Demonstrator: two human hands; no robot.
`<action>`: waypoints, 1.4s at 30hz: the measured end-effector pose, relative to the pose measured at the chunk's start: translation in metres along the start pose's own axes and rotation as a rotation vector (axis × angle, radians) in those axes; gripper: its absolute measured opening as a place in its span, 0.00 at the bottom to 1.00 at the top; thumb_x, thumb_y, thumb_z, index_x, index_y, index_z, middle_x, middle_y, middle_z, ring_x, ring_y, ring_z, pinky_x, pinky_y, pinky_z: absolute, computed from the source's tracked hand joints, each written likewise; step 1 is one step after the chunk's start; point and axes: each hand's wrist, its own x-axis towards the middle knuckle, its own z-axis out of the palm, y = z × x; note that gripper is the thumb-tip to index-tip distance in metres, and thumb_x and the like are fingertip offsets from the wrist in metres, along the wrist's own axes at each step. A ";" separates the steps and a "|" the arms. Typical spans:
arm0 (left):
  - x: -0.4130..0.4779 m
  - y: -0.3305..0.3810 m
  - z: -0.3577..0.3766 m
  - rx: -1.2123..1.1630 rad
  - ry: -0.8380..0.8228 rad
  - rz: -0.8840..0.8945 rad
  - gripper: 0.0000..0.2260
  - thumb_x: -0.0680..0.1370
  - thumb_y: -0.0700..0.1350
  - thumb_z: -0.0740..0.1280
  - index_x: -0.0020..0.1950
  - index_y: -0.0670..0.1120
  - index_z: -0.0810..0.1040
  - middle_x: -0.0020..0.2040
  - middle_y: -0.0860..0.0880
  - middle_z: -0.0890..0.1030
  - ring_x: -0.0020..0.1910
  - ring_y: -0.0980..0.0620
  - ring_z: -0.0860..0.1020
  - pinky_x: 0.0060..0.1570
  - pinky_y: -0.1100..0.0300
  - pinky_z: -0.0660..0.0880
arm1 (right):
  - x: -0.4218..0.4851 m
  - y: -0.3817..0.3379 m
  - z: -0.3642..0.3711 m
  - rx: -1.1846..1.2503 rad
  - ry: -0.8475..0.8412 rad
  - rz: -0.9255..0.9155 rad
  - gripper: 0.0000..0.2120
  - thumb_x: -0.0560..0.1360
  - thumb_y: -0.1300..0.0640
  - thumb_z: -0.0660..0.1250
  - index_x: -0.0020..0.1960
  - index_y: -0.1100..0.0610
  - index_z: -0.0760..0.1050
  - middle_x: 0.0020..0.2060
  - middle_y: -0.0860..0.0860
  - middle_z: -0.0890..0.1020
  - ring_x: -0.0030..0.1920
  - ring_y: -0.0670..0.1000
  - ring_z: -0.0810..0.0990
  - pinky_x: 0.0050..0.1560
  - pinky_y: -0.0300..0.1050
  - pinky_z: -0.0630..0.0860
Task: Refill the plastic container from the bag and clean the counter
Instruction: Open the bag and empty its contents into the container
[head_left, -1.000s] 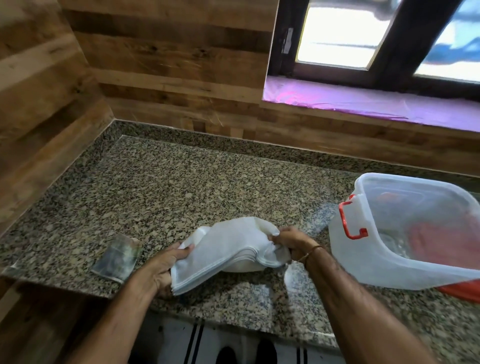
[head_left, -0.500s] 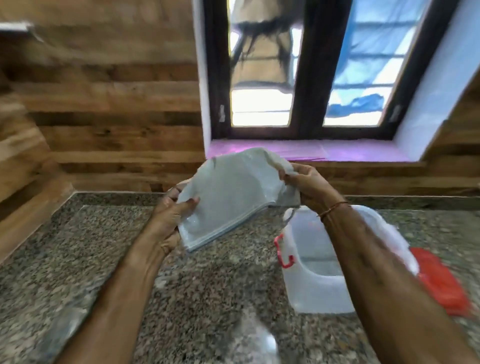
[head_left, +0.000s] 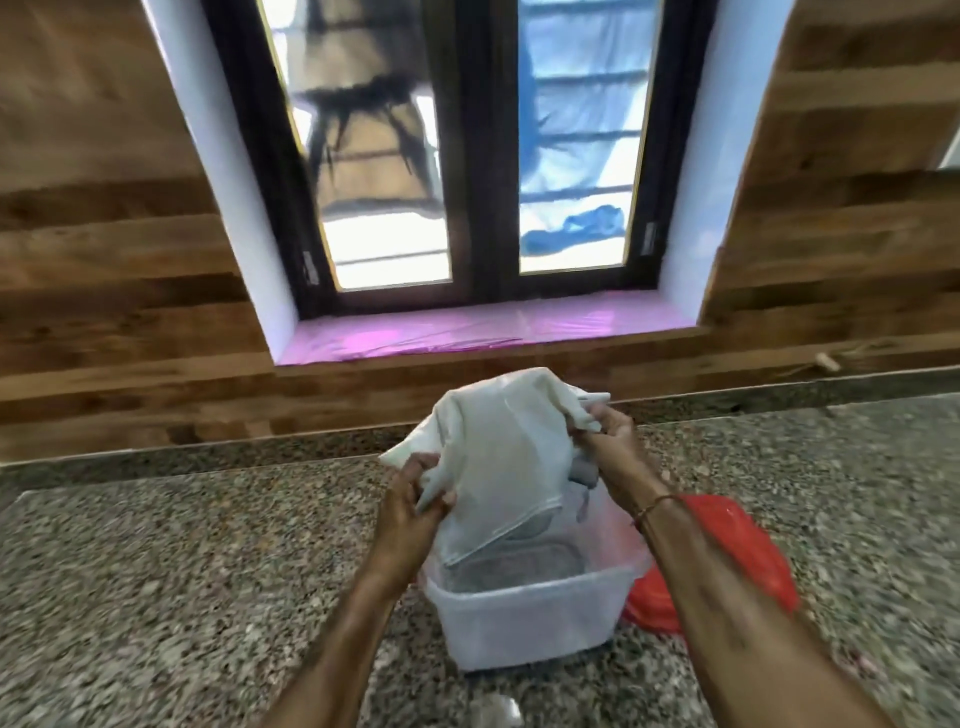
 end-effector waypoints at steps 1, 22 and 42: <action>-0.001 -0.003 0.002 0.053 -0.004 0.012 0.24 0.73 0.38 0.72 0.52 0.69 0.76 0.43 0.63 0.82 0.40 0.64 0.78 0.39 0.69 0.74 | 0.000 0.000 -0.002 0.005 -0.027 0.006 0.12 0.74 0.70 0.72 0.43 0.54 0.86 0.40 0.50 0.88 0.40 0.46 0.84 0.42 0.43 0.81; 0.038 -0.002 0.005 -0.300 0.397 -0.563 0.17 0.70 0.52 0.81 0.44 0.42 0.79 0.45 0.39 0.84 0.34 0.47 0.80 0.31 0.57 0.80 | -0.020 0.024 -0.013 0.072 -0.106 0.078 0.10 0.72 0.57 0.75 0.51 0.59 0.85 0.50 0.59 0.87 0.50 0.58 0.84 0.46 0.46 0.83; 0.014 0.015 0.004 -0.081 0.377 -0.102 0.13 0.71 0.38 0.78 0.38 0.49 0.75 0.38 0.48 0.81 0.38 0.52 0.77 0.39 0.53 0.78 | 0.026 -0.020 -0.009 0.088 0.155 0.213 0.09 0.75 0.66 0.73 0.49 0.57 0.74 0.37 0.52 0.80 0.25 0.41 0.79 0.24 0.35 0.76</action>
